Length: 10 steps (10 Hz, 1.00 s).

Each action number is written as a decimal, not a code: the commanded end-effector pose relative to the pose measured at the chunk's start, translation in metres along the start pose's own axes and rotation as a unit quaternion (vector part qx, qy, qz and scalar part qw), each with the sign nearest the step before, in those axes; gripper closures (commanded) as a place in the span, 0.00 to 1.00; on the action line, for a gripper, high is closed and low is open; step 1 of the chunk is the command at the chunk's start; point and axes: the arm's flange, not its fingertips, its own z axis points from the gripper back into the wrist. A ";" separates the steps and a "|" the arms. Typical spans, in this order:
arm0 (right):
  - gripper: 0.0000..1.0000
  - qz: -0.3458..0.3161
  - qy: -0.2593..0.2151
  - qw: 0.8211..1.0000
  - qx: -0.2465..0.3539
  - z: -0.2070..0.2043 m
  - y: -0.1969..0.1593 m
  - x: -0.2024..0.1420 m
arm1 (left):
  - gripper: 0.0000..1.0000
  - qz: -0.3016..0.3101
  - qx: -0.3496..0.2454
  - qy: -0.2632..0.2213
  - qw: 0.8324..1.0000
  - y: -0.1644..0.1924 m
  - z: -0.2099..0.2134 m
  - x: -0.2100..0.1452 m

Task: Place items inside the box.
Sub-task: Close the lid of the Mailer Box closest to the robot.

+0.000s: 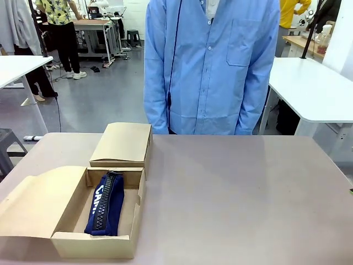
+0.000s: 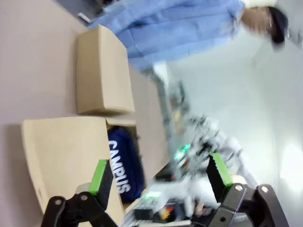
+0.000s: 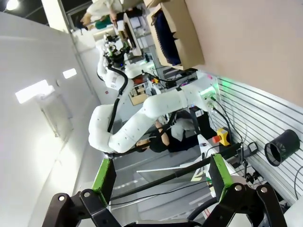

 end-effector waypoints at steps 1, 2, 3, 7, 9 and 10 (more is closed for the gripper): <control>0.00 0.002 -0.001 1.000 0.007 0.001 0.002 0.000 | 0.00 -0.356 -0.012 0.102 0.929 0.006 -0.074 0.010; 0.00 0.002 -0.001 1.000 0.007 0.001 0.002 0.000 | 0.00 -0.398 -0.039 0.151 0.904 0.012 -0.100 -0.003; 0.00 0.002 -0.001 1.000 0.007 0.001 0.002 0.000 | 0.00 -0.450 -0.015 0.183 0.874 0.023 -0.113 -0.019; 0.00 0.002 -0.001 1.000 0.007 0.001 0.002 0.000 | 0.00 -0.284 0.022 0.195 0.939 0.013 -0.130 -0.013; 0.00 0.002 -0.001 1.000 0.007 0.001 0.002 0.000 | 0.00 -0.284 0.022 0.195 0.939 0.013 -0.130 -0.013; 0.00 0.002 -0.001 1.000 0.007 0.001 0.002 0.000 | 0.00 -0.316 0.031 0.217 0.923 0.025 -0.131 -0.014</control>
